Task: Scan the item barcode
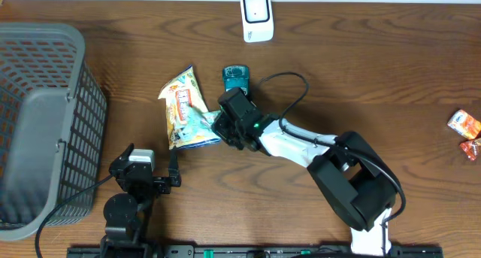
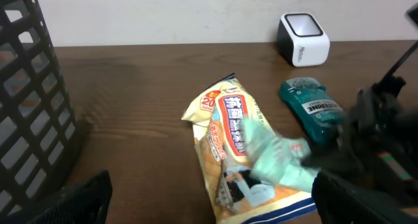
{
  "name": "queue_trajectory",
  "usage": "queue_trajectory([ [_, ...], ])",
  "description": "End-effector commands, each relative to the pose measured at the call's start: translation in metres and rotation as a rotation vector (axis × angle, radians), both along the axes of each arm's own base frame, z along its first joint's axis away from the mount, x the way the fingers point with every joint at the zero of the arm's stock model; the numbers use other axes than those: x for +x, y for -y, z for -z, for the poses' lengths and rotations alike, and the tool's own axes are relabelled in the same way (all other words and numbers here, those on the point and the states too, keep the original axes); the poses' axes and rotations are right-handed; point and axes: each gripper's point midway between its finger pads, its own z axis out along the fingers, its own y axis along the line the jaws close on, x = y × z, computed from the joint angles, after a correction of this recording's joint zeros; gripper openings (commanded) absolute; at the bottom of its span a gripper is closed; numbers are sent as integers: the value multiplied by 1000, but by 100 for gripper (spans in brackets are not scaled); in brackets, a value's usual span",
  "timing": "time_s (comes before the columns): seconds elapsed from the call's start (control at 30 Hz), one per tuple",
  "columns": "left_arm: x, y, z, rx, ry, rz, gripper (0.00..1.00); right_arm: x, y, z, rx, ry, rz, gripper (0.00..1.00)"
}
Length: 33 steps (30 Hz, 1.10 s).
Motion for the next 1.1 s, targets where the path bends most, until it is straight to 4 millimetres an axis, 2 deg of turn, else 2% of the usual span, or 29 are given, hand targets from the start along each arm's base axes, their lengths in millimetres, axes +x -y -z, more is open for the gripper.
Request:
queue_trajectory([
  [0.0,-2,1,13,-4,-40,4,98,-13,14,34,-110,-8,-52,1],
  [0.17,-2,1,13,-4,-40,4,98,-11,18,30,-145,64,-195,1],
  [0.3,-2,1,13,-4,-40,4,98,-26,33,11,-125,-33,-215,1],
  [0.43,-2,1,13,-4,-40,4,98,-53,73,-18,-155,-162,-264,1],
  [0.5,-2,1,13,-4,-40,4,98,-59,100,-26,-220,-181,-276,1],
  [0.6,-2,1,13,-4,-40,4,98,-57,135,-35,-349,-143,-304,1],
  [0.63,-2,1,13,-4,-40,4,98,-56,142,-38,-374,-121,-331,1],
  [0.7,-2,1,13,-4,-40,4,98,-55,140,-46,-360,-72,-411,1],
  [0.73,-2,1,13,-4,-40,4,98,-56,137,-51,-344,-45,-451,17],
  [0.77,-2,1,13,-4,-40,4,98,-55,136,-56,-341,-17,-482,49],
  [0.83,-2,1,13,-4,-40,4,98,-54,135,-68,-341,48,-534,82],
  [0.87,-2,1,13,-4,-40,4,98,-54,136,-79,-342,91,-560,91],
  [0.93,-2,1,13,-4,-40,4,98,-56,138,-92,-358,129,-565,99],
  [1.0,-2,1,13,-4,-40,4,98,-60,138,-100,-385,158,-573,99],
  [1.07,-2,1,13,-4,-40,4,98,-65,136,-100,-455,188,-596,99],
])
